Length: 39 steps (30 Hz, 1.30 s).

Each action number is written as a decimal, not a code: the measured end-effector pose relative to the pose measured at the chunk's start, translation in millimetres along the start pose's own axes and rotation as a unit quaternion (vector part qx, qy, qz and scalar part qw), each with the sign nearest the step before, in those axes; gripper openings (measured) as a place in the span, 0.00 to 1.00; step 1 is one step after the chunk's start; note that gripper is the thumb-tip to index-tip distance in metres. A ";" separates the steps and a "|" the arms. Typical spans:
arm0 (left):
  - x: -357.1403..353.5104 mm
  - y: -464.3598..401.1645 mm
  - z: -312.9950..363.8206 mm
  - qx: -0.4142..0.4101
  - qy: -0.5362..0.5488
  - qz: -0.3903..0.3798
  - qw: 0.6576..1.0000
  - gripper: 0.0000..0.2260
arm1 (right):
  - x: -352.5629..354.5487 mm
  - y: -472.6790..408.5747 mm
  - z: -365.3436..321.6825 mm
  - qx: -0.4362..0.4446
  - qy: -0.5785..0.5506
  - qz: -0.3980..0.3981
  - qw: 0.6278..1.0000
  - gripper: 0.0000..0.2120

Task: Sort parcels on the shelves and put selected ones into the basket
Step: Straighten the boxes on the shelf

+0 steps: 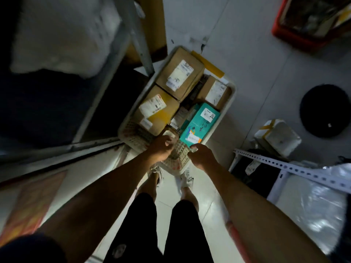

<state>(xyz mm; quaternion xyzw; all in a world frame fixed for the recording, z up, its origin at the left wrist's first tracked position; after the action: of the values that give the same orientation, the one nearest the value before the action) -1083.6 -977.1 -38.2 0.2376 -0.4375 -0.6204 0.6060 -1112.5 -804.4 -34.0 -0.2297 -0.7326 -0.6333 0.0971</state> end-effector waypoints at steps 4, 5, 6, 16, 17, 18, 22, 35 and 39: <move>38.4 96.1 11.0 0.001 0.006 0.024 1.000 0.13 | 28.3 67.3 -43.7 0.100 0.064 0.002 0.993 0.17; 48.2 120.7 11.0 -0.003 0.016 0.043 0.999 0.13 | 31.3 83.8 -54.8 0.125 0.085 -0.003 0.989 0.19; 57.0 147.2 10.4 -0.009 0.027 0.068 0.997 0.13 | 30.8 98.1 -64.6 0.148 0.113 -0.007 0.982 0.22; 63.5 390.4 -110.6 0.045 0.248 0.364 0.897 0.13 | -65.5 247.5 -153.3 0.358 0.364 -0.105 0.854 0.23; 52.9 412.7 -129.7 0.053 0.287 0.387 0.875 0.12 | -84.4 268.6 -159.6 0.388 0.384 -0.114 0.830 0.23; 40.0 433.3 -149.6 0.061 0.321 0.408 0.852 0.12 | -105.1 289.4 -165.4 0.418 0.401 -0.122 0.806 0.22; -30.5 513.6 -224.0 0.090 0.408 0.479 0.772 0.09 | -198.1 378.6 -165.2 0.512 0.480 -0.143 0.698 0.17; -327.3 753.1 -386.7 0.219 0.558 0.678 0.426 0.09 | -468.1 606.4 32.6 0.603 0.608 -0.281 0.433 0.19; -421.3 799.9 -399.6 0.258 0.580 0.708 0.308 0.08 | -531.5 660.5 107.1 0.606 0.641 -0.326 0.340 0.19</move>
<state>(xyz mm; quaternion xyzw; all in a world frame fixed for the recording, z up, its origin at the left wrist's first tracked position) -254.5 -580.6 325.6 0.2797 -0.1112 0.4894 0.8185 -327.5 -752.8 300.0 0.6254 -0.6456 0.0500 0.4354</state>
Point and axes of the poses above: each hand's wrist, its own y-axis away from the middle knuckle, its own x-axis out of the back of the hand, z = x × y, the point moved 8 cm from there along -y, towards the middle knuckle, and after that the axes turned 12 degrees about y, right-handed, at the moved point
